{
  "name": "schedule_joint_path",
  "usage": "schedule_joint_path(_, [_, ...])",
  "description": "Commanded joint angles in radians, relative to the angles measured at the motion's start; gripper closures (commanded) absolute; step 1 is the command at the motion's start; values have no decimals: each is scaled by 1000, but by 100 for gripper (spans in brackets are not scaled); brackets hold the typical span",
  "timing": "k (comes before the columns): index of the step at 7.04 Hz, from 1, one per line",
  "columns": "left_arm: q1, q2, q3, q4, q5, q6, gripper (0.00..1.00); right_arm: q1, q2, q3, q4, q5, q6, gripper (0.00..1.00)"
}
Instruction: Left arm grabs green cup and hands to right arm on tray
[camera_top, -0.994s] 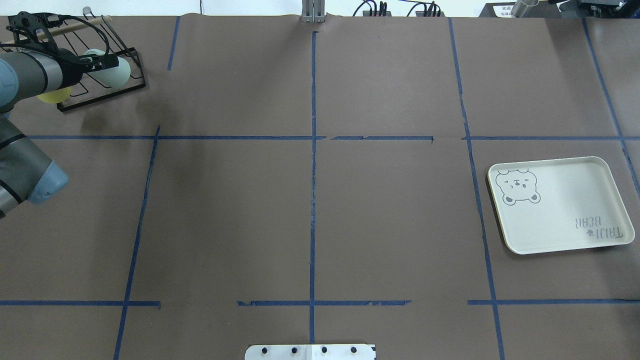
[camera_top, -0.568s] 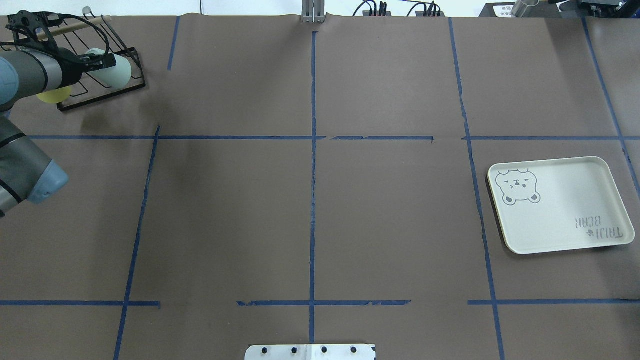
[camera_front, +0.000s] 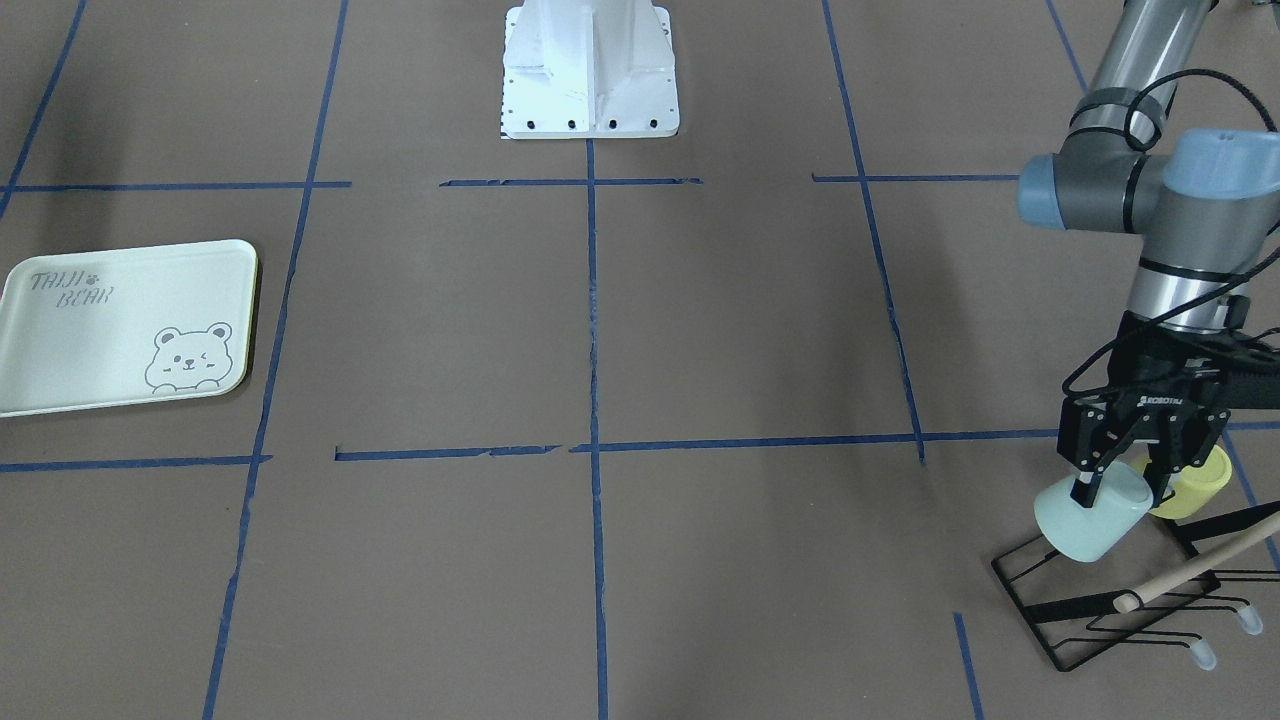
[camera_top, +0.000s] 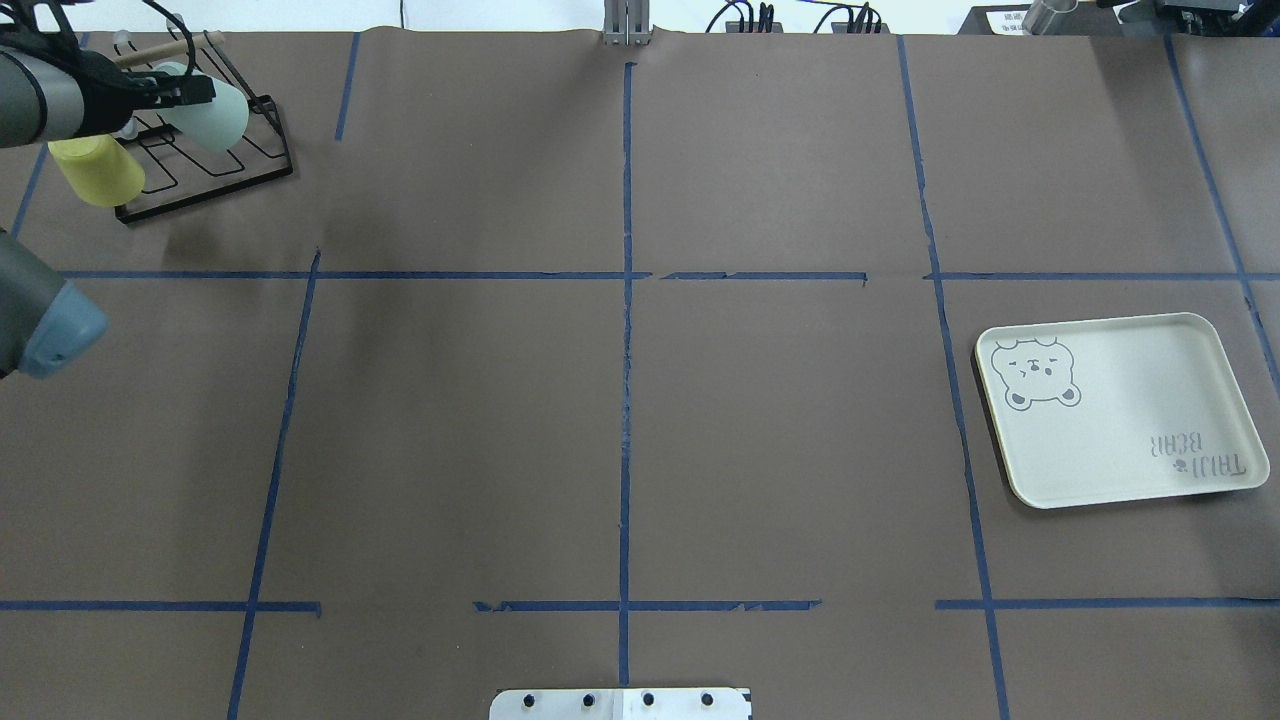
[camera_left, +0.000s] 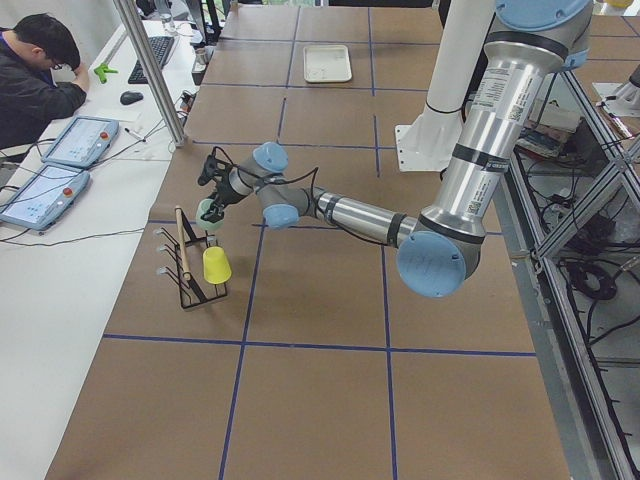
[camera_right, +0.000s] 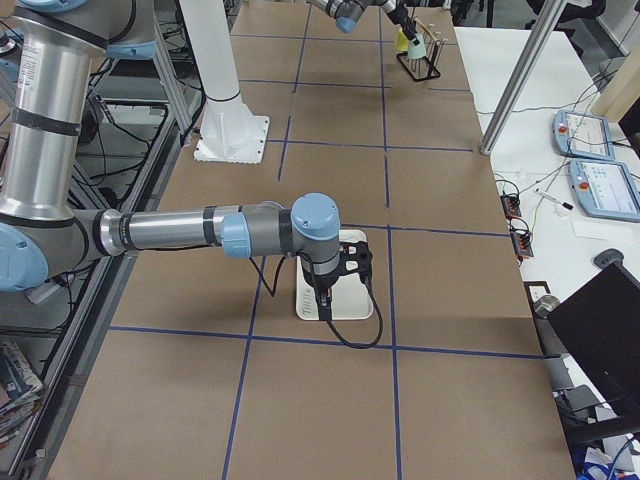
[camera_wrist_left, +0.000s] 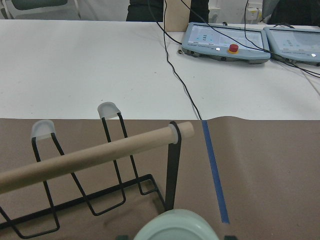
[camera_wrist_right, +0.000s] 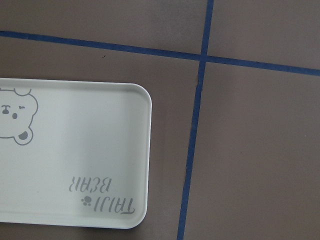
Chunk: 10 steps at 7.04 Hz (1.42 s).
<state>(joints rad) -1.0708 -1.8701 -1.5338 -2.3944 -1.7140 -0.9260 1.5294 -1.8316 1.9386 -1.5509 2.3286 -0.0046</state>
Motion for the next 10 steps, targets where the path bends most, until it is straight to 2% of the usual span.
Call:
schedule_joint_path(1, [-75, 34, -188, 198, -61, 88, 75, 0, 0, -1, 0, 2, 0, 0])
schedule_joint_path(2, [-92, 31, -280, 328, -59, 96, 75, -2, 0, -3, 0, 2, 0, 0])
schedule_joint_path(3, [-90, 22, -320, 387, -53, 72, 75, 0, 0, -1, 0, 2, 2, 0])
schedule_joint_path(5, [-13, 22, -305, 345, -53, -160, 75, -2, 11, -1, 2, 21, 41, 0])
schedule_joint_path(6, [33, 19, -305, 293, -55, -282, 75, -3, 14, -3, 44, 67, 82, 0])
schedule_joint_path(7, [87, 17, -324, 240, -61, -406, 75, -3, 14, -3, 151, 178, 185, 0])
schedule_joint_path(8, [121, 0, -338, 186, -62, -509, 75, -3, 14, -3, 298, 242, 292, 0])
schedule_joint_path(10, [239, -38, -380, 104, -62, -746, 75, -47, 37, -7, 606, 275, 563, 0])
